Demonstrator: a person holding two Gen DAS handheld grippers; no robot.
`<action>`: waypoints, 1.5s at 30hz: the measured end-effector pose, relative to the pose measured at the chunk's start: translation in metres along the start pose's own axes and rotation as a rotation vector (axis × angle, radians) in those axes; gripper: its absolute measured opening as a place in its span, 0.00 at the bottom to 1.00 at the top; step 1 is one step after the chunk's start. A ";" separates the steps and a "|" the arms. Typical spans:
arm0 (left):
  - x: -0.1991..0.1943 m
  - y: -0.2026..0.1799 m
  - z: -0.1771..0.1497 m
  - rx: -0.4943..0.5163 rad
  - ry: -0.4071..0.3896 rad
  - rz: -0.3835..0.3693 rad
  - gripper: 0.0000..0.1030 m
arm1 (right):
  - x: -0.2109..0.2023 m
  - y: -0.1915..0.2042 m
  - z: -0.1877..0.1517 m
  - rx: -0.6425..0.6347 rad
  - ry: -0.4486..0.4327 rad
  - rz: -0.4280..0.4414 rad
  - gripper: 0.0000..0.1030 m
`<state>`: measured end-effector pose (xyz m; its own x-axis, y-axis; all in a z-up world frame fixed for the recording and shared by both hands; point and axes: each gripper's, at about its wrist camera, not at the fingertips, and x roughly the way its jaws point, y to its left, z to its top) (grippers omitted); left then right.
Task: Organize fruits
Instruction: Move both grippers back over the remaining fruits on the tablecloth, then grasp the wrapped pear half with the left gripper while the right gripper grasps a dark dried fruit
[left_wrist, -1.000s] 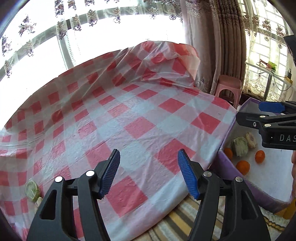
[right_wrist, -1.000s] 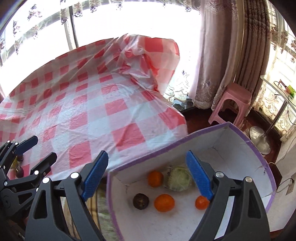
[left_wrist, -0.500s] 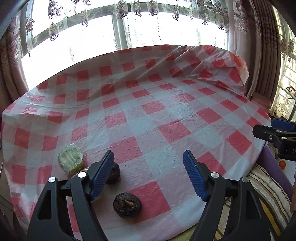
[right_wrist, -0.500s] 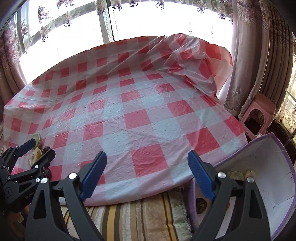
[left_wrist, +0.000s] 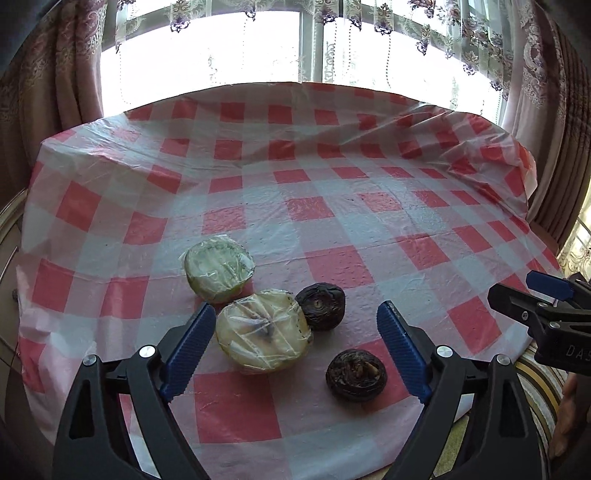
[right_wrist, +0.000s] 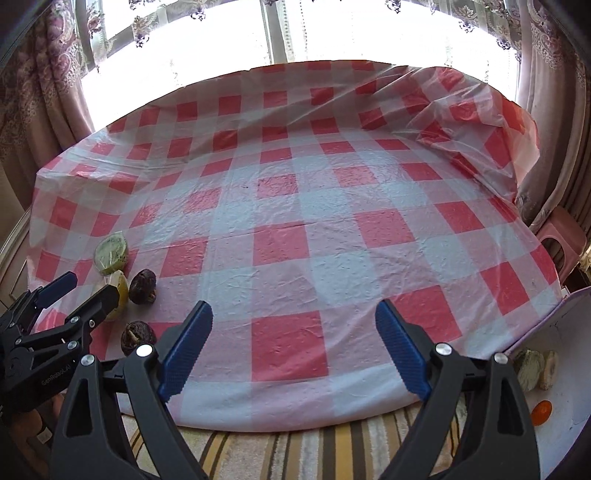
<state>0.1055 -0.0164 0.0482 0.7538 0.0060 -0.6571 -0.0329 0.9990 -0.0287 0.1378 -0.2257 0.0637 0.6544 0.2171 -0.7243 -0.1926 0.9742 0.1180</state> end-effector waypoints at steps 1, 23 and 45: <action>0.001 0.005 -0.001 -0.016 0.007 -0.004 0.84 | 0.002 0.005 0.000 -0.011 0.004 0.006 0.87; 0.037 0.034 -0.011 -0.078 0.109 -0.028 0.79 | 0.023 0.079 -0.012 -0.226 0.063 0.062 0.90; 0.034 0.064 -0.016 -0.192 0.069 0.006 0.60 | 0.040 0.112 -0.022 -0.336 0.123 0.100 0.90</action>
<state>0.1186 0.0473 0.0124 0.7069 0.0023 -0.7074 -0.1665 0.9724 -0.1633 0.1267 -0.1089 0.0328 0.5315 0.2812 -0.7990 -0.4938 0.8693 -0.0225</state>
